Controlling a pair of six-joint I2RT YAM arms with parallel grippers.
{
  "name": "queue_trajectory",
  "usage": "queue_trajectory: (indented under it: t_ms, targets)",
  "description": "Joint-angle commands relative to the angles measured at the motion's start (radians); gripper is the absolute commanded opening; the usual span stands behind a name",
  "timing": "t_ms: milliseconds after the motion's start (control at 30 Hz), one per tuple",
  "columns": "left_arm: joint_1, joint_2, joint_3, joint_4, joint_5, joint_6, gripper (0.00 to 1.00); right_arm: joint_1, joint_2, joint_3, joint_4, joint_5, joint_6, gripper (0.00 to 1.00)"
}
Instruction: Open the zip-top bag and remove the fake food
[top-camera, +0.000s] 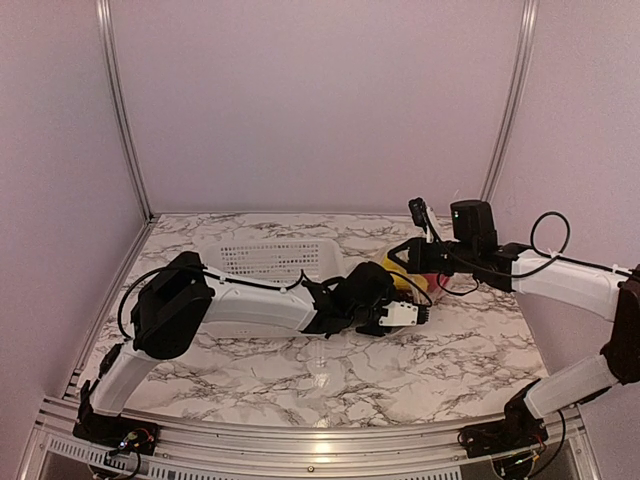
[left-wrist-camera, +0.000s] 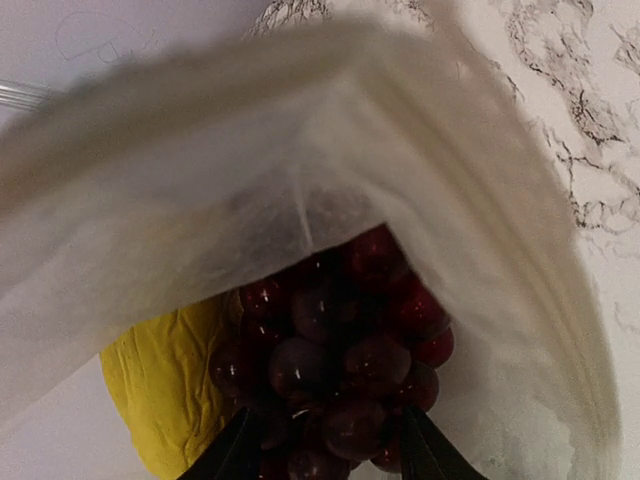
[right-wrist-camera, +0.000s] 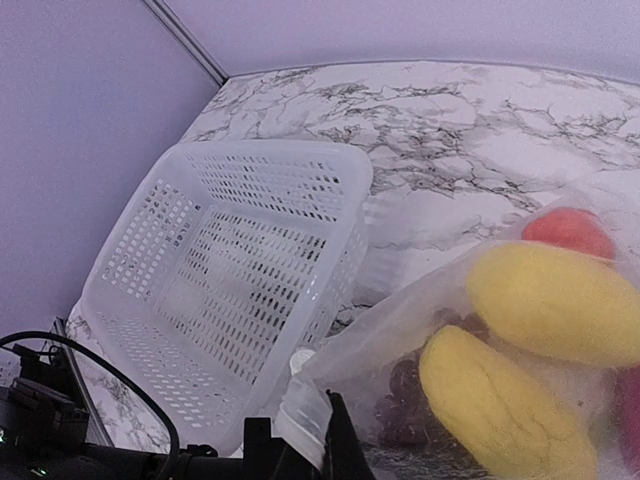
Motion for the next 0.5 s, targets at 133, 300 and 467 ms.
queue_trajectory:
  t_ms: [133,300,467]
  targets:
    - [0.001,-0.003,-0.01,-0.028,-0.008,-0.007,0.06,0.005,-0.011,0.005,0.002,0.014,-0.003,0.0]
    - [0.0,-0.069,-0.076,0.039,0.016,-0.015,0.0,-0.007,-0.03,0.003,-0.011,0.017,-0.007,0.0]
    - [0.004,-0.151,-0.142,0.124,0.042,-0.063,0.0,-0.031,-0.058,0.004,-0.039,0.019,-0.019,0.0]
